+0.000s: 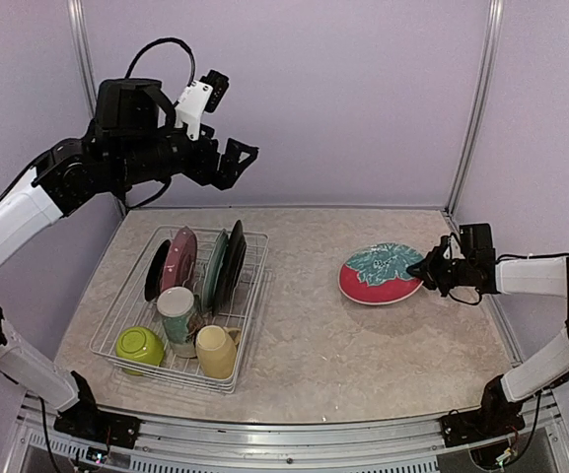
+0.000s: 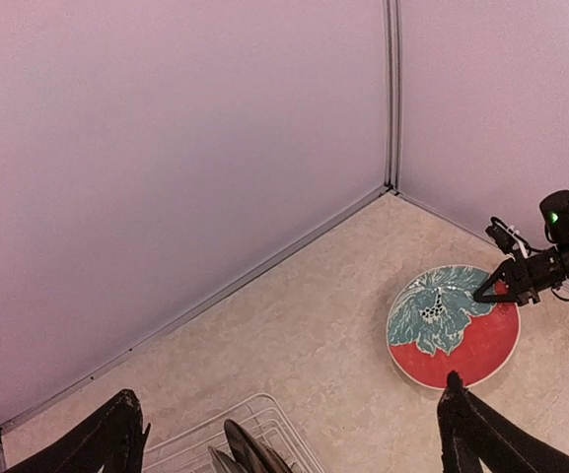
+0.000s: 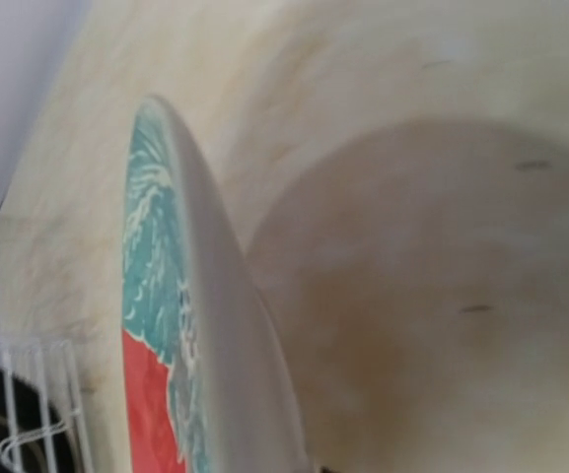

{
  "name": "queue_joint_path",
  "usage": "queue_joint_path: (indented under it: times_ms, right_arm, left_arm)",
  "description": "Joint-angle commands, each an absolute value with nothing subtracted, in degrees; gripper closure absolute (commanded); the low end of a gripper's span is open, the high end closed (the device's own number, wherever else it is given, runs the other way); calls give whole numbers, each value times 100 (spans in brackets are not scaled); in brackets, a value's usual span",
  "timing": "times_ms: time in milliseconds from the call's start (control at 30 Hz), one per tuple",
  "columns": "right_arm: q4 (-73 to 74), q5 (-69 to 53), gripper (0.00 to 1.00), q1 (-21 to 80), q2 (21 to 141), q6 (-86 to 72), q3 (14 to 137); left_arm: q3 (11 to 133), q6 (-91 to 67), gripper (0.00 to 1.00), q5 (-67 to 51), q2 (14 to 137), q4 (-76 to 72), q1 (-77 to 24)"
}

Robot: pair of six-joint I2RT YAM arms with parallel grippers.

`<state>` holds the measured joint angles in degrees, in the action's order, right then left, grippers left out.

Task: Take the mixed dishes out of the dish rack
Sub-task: Place the plate at the center of the board.

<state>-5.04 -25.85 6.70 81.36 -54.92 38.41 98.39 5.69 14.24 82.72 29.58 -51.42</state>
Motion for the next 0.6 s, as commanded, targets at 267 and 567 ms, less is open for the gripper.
queue_joint_path:
  times_ms: [267, 567]
  right_arm:
    - [-2351, -3391, 100, -610, 8106, -5595, 3160]
    - [-2846, -3001, 100, -896, 8745, -5528, 3494]
  left_arm:
    - [8263, -454, 1, 508, 7214, 2340, -4046]
    - [8077, -219, 1, 903, 7230, 2215, -4019]
